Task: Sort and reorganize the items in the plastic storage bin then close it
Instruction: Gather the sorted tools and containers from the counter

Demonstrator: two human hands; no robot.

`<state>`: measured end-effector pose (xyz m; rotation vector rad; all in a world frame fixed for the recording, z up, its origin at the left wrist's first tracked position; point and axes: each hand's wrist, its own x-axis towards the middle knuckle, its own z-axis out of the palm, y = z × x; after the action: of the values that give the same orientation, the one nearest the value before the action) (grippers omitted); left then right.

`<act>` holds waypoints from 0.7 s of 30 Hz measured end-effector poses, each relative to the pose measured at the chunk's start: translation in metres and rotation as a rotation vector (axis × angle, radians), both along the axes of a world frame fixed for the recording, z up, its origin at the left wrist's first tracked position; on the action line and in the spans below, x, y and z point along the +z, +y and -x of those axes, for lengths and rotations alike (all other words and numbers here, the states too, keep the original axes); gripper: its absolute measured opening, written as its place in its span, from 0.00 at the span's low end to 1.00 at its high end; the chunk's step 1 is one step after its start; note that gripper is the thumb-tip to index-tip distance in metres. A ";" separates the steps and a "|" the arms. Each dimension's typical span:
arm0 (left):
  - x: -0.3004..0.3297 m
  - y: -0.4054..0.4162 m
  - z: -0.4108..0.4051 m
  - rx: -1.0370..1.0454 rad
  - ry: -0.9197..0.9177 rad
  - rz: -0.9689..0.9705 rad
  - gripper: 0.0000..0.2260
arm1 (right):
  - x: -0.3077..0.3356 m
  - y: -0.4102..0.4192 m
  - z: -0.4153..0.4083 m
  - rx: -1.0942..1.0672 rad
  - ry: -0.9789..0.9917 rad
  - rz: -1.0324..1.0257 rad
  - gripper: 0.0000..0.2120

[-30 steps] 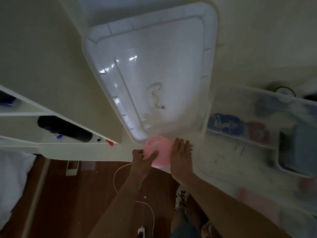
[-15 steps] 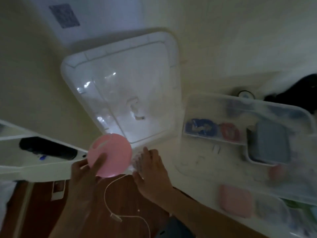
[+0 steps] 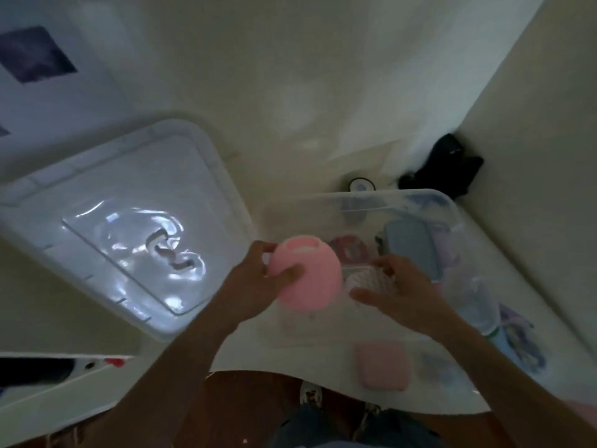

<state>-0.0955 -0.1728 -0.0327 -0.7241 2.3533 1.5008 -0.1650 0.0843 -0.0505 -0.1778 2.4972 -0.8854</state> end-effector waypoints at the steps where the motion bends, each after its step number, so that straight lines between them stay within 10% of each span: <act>1: -0.009 0.010 0.009 -0.081 -0.055 0.044 0.32 | -0.006 0.009 0.006 0.009 -0.046 -0.034 0.35; 8: -0.057 0.038 0.040 -0.418 -0.325 0.284 0.30 | -0.036 0.029 0.033 -0.124 -0.363 0.043 0.30; 21: -0.090 0.038 0.049 -0.146 -0.349 0.066 0.34 | -0.081 0.027 0.044 -0.427 -0.559 0.367 0.12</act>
<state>-0.1442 -0.1347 -0.1231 -0.7430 2.1467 1.1376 -0.2087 0.1113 -0.1312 0.4444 1.8589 -1.3447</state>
